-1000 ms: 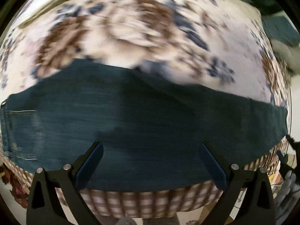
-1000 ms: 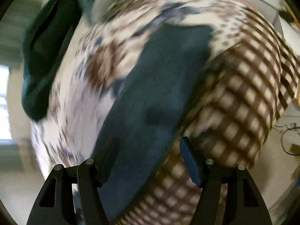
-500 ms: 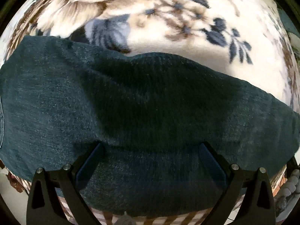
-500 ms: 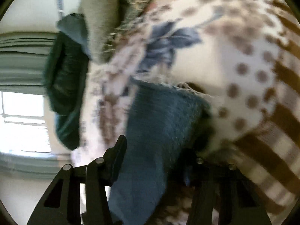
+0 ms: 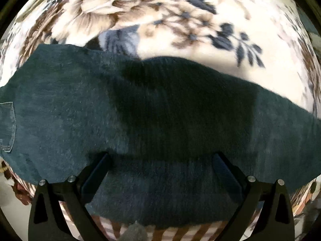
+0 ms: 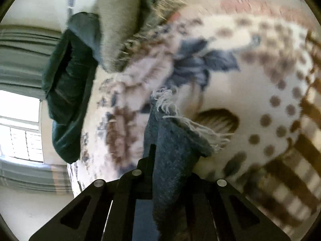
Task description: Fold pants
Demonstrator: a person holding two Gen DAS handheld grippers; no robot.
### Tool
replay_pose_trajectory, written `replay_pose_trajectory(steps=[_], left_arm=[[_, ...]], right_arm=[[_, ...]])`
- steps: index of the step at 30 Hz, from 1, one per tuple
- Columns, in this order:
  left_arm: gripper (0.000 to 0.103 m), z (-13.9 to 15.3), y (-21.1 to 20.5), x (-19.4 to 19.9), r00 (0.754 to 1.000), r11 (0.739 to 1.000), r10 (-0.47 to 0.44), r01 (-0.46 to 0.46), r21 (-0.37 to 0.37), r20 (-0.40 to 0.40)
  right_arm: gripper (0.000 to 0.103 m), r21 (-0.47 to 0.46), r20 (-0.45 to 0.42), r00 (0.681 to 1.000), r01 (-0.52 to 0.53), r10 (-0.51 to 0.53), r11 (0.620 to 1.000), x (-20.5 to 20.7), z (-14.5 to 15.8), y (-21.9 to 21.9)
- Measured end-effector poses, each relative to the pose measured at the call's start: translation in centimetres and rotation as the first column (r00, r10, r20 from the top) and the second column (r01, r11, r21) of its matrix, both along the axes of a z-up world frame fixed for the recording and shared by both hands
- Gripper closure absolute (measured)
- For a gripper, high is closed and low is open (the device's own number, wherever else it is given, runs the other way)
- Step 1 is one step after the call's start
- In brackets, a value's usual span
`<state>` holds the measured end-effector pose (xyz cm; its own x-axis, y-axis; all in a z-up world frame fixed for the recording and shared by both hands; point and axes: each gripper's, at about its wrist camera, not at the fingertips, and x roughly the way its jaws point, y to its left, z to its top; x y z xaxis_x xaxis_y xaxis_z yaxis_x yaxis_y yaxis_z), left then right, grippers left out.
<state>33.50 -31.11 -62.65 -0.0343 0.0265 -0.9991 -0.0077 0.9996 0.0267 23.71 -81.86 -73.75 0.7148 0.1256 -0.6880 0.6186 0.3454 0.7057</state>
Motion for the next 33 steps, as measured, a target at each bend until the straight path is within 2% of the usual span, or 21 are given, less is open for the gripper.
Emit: replay_pose_trajectory(steps=[6,10,12,16,20,23,26,28,29,30,31,33], left_arm=[[0.0,2.9,1.9,-1.3,1.0,0.997,0.005,-0.003,-0.075,0.026],[0.0,5.7,6.7,-1.5,0.997,0.991,0.063,-0.056,-0.12,0.053],[0.0,6.2,10.2,-1.7,0.992,0.985,0.118,-0.111,-0.135,0.041],[0.0,6.3,16.4,-2.0,0.976,0.967,0.216,-0.212,-0.143,0.009],[0.0,6.6,22.5,-2.2,0.96,0.952,0.28,-0.274,-0.135,0.024],[0.0,6.7,26.3,-2.1,0.952,0.948,0.303,-0.296,-0.118,0.046],[0.0,6.8,28.7,-1.7,0.943,0.941,0.326,-0.318,-0.116,0.061],[0.0,7.3,30.1,-1.6,0.941,0.939,0.332,-0.322,-0.123,0.07],[0.0,7.5,30.6,-1.3,0.94,0.938,0.334,-0.324,-0.127,0.073],[0.0,7.8,31.0,-1.1,0.939,0.936,0.337,-0.325,-0.132,0.075],[0.0,7.9,31.5,-0.8,0.937,0.934,0.34,-0.327,-0.146,0.077],[0.0,8.7,31.9,-0.2,0.934,0.928,0.348,-0.331,-0.171,0.077]], right_arm=[[0.096,-0.151,0.005,0.993,-0.118,0.12,0.982,1.3,8.2,7.4],[0.096,-0.228,-0.006,0.97,-0.238,0.243,0.944,3.1,12.3,15.9],[0.096,-0.253,-0.025,0.955,-0.291,0.294,0.923,3.4,13.0,19.7],[0.096,-0.262,-0.078,0.911,-0.41,0.404,0.874,5.0,12.1,28.7],[0.096,-0.258,-0.151,0.858,-0.514,0.491,0.818,6.4,8.6,37.0],[0.096,-0.262,-0.215,0.808,-0.589,0.548,0.765,7.2,5.6,42.5],[0.095,-0.256,-0.309,0.724,-0.687,0.616,0.68,8.0,3.0,47.6],[0.077,-0.186,-0.381,0.674,-0.727,0.633,0.661,8.8,1.2,49.6],[0.069,-0.146,-0.368,0.661,-0.736,0.654,0.661,9.1,1.0,49.8],[0.048,-0.107,-0.335,0.649,-0.747,0.683,0.657,9.3,1.2,50.0],[0.03,-0.046,-0.265,0.635,-0.76,0.726,0.648,9.4,1.7,50.0],[0.023,0.0,-0.191,0.637,-0.761,0.747,0.649,9.0,3.2,49.2]])
